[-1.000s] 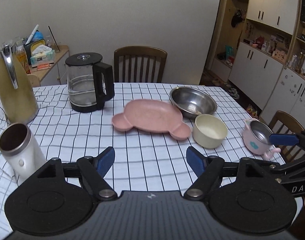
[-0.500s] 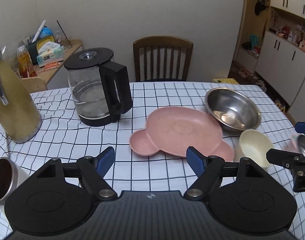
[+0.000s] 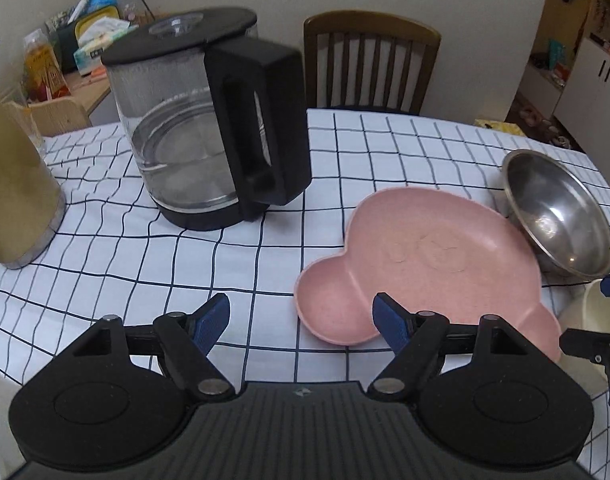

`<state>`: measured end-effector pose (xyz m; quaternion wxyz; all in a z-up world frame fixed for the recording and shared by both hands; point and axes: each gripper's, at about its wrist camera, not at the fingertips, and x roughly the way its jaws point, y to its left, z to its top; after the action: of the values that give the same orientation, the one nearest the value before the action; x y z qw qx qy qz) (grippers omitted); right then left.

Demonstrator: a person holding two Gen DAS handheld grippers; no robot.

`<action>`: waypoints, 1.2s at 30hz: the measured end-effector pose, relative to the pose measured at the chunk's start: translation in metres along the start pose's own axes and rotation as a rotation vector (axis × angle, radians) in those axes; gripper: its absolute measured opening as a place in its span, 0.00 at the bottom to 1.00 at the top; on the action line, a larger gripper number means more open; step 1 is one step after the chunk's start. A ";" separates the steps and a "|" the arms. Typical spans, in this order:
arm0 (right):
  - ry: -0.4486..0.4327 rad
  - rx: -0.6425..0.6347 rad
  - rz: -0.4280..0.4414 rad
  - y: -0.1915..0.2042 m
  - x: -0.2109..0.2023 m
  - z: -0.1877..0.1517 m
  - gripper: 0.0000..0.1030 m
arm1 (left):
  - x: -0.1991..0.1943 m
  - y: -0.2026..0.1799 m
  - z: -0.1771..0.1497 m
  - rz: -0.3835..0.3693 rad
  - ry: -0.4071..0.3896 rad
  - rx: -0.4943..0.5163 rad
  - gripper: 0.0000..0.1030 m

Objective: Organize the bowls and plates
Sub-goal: 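Move both tools toward the pink bear-shaped plate, then close both grippers on the rim of the pink bear-shaped plate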

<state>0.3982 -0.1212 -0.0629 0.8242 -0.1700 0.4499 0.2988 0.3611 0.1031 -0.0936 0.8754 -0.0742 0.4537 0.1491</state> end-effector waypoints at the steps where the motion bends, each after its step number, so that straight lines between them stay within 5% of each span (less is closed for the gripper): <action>1: 0.017 -0.010 0.003 -0.001 0.006 0.001 0.73 | 0.006 0.001 0.001 0.003 0.009 -0.002 0.76; 8: 0.088 -0.051 0.017 -0.006 0.029 0.010 0.53 | 0.032 0.006 0.005 0.008 0.050 -0.015 0.75; 15: 0.136 -0.062 0.048 -0.011 0.045 0.014 0.38 | 0.047 0.008 0.004 -0.011 0.084 -0.022 0.59; 24: 0.168 -0.105 0.060 -0.008 0.058 0.009 0.30 | 0.059 0.010 0.003 -0.026 0.116 -0.041 0.37; 31: 0.163 -0.099 0.054 -0.011 0.062 0.011 0.20 | 0.062 0.013 0.002 -0.038 0.130 -0.054 0.30; 36: 0.162 -0.112 0.041 -0.010 0.063 0.010 0.16 | 0.060 0.009 0.002 -0.057 0.127 -0.045 0.12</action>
<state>0.4376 -0.1017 -0.1106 0.7680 -0.2301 0.5013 0.3255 0.3918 0.1239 -0.1413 0.8470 -0.1160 0.5025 0.1289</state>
